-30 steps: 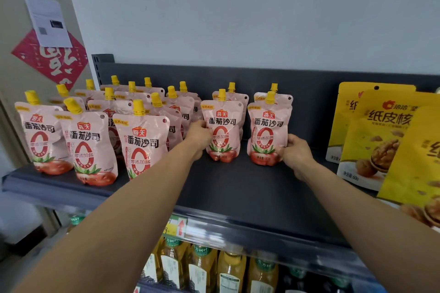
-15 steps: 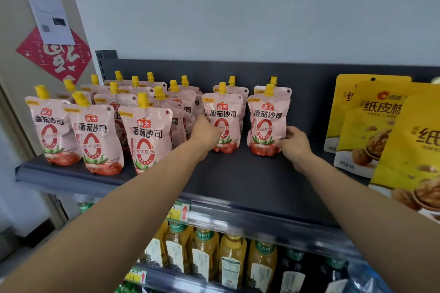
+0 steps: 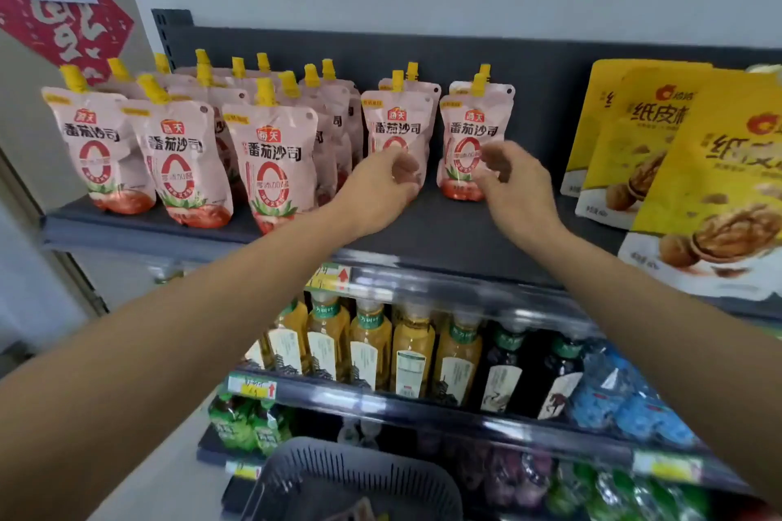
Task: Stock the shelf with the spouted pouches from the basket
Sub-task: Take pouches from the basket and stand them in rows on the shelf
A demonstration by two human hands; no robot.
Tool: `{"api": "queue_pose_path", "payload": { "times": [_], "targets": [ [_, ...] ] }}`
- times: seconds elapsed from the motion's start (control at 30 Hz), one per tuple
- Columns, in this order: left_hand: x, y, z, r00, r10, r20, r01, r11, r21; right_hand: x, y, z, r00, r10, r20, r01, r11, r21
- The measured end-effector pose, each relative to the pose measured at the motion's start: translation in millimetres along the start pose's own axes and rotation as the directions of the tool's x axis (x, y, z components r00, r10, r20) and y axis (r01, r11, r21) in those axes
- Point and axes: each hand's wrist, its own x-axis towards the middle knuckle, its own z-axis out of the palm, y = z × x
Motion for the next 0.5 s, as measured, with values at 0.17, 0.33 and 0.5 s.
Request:
{"api": "queue_pose_path", "payload": {
  "times": [0.17, 0.33, 0.5],
  "targets": [
    [-70.3, -19.4, -17.4, 0.947, 0.058, 0.314, -0.115, 0.979, 0.165, -83.8, -15.8, -2.3, 0.968, -0.171, 0.183, 0.193, 0.975, -0.111],
    [-136.0, -83.7, 1.4, 0.813, -0.091, 0.575, -0.091, 0.955, 0.281, -174.1, 7.0, 39.7, 0.898, -0.044, 0.438, 0.178, 0.947, -0.268],
    [-184.8, -158.1, 28.8, 0.676, -0.278, 0.682, 0.018, 0.932, 0.362, -251.1, 54.4, 90.4, 0.669, 0.249, 0.700, 0.054, 0.923, -0.381]
  ]
}}
